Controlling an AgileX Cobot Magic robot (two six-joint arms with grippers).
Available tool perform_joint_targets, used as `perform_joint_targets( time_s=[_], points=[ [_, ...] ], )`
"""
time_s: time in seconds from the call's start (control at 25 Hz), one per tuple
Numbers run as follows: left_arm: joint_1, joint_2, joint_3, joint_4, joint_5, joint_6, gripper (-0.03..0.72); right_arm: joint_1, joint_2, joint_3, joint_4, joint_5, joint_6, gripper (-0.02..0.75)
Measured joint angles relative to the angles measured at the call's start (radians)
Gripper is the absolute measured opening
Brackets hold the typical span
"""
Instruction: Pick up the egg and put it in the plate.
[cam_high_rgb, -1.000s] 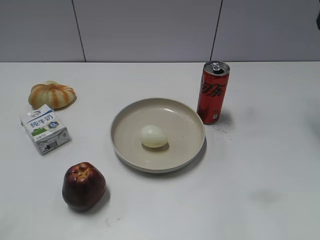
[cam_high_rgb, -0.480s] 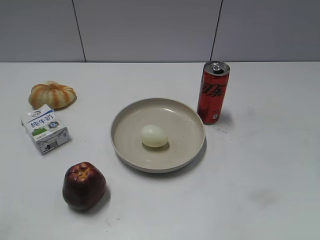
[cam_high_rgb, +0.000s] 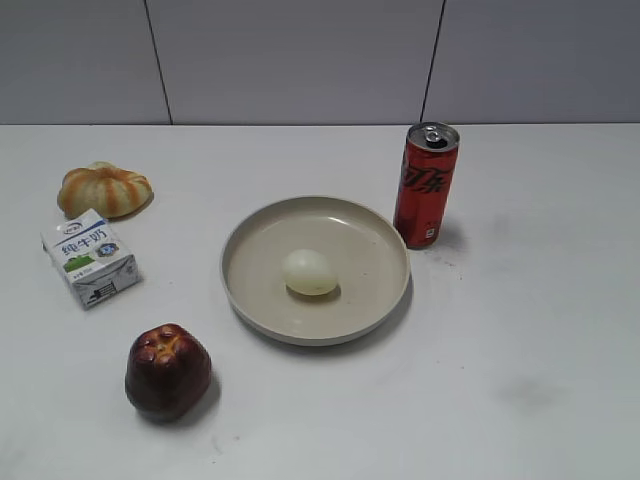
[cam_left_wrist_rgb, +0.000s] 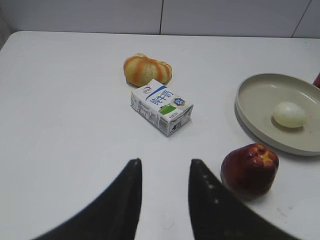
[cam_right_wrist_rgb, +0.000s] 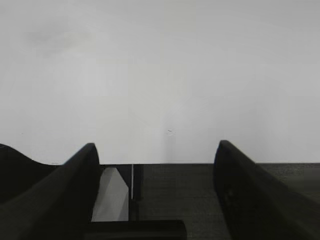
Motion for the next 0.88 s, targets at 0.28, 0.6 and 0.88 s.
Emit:
perform_joint_targets(
  time_s=[0.28, 0.6, 0.88],
  points=[
    [0.0, 0.0, 0.0, 0.0, 0.0, 0.002, 0.232, 0.0, -0.422, 0.015, -0.001, 0.0, -0.001, 0.533],
    [0.0, 0.0, 0.0, 0.0, 0.0, 0.0, 0.232, 0.0, -0.695, 0.022, -0.001, 0.001, -0.001, 0.501],
    [0.0, 0.0, 0.0, 0.001, 0.0, 0.001, 0.232, 0.0, -0.698, 0.022, -0.001, 0.001, -0.001, 0.489]
  ],
)
